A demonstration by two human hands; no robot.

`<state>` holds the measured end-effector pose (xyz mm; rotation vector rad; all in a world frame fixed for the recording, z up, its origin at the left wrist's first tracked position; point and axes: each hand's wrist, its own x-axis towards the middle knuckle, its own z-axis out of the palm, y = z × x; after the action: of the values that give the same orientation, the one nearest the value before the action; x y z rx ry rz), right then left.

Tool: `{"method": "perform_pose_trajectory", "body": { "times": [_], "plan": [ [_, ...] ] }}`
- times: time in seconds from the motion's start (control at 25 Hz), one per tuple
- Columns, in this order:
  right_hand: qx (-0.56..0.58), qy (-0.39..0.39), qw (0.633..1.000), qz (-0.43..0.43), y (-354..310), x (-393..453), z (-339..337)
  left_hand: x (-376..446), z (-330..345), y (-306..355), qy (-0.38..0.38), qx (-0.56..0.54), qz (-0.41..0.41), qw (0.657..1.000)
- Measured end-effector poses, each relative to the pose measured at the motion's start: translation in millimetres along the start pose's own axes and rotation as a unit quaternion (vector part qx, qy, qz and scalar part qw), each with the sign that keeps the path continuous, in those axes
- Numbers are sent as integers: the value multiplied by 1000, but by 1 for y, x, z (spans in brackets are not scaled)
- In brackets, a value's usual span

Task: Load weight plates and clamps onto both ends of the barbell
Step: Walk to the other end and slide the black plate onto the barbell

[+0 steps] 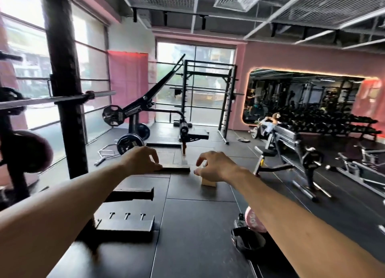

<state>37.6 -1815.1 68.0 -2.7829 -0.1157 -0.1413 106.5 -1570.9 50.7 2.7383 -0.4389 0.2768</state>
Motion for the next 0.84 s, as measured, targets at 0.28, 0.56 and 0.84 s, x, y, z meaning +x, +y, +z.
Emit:
{"method": "perform_pose_trajectory", "body": {
  "times": [0.28, 0.56, 0.84],
  "plan": [
    [1, 10, 1000, -23, 75, 206, -29, 199, 44, -30, -7, -32, -24, 999],
    [22, 19, 999, -16, 151, 419, -37, 418, 75, -36, -6, -41, -13, 999],
    [23, -12, 996, -82, 213, 642, -5, 610, 133, -73, 10, -10, -52, 999]
  ]
}}
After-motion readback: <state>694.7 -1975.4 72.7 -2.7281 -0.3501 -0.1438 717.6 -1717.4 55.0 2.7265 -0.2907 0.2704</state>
